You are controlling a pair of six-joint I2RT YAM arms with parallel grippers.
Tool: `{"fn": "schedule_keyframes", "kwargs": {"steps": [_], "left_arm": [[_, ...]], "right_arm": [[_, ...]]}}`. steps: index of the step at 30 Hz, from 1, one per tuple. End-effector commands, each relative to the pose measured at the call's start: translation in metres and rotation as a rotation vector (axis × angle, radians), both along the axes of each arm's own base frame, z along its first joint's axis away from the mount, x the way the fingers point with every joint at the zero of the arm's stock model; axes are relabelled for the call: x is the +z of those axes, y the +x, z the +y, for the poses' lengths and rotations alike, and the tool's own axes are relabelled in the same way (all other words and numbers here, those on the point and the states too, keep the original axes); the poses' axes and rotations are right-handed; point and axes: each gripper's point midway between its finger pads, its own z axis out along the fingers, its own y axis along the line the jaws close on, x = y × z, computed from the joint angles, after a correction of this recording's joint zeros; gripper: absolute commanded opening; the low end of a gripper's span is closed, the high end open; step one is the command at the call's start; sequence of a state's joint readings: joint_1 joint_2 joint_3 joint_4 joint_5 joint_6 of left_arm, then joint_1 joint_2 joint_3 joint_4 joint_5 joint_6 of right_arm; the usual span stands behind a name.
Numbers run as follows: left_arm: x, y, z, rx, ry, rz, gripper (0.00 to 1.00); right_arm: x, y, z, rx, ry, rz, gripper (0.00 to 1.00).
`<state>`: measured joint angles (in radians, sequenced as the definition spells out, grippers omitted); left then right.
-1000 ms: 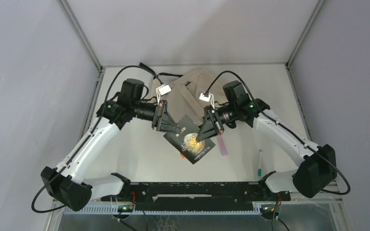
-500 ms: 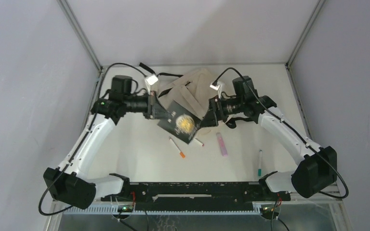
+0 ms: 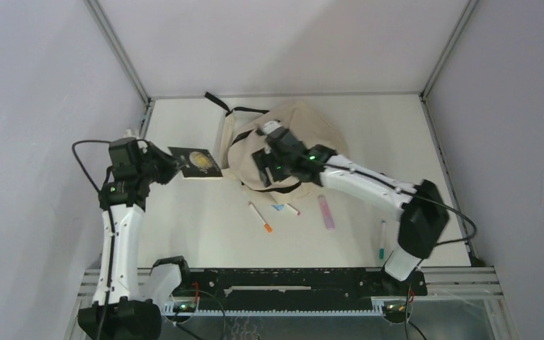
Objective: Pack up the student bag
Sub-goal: Pick up the book from the center of the board, then place the book in the student bag.
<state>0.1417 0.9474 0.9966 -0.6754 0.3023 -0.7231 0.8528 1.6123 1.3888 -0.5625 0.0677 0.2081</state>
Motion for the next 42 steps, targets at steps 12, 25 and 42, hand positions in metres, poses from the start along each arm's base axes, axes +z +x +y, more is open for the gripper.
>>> {"fn": "schedule_keyframes", "kwargs": {"steps": [12, 25, 42], "left_arm": [[-0.032, -0.021, 0.051, 0.294, 0.014, 0.106, 0.00], [-0.037, -0.015, 0.044, 0.261, -0.022, 0.098, 0.00], [-0.027, 0.013, -0.005, 0.022, -0.190, -0.025, 0.00]], "right_arm": [[-0.053, 0.042, 0.113, 0.117, -0.297, -0.291, 0.70], [-0.071, 0.071, 0.103, 0.058, -0.354, -0.280, 0.55], [0.075, 0.086, 0.068, -0.035, 0.273, -0.080, 0.00]]}}
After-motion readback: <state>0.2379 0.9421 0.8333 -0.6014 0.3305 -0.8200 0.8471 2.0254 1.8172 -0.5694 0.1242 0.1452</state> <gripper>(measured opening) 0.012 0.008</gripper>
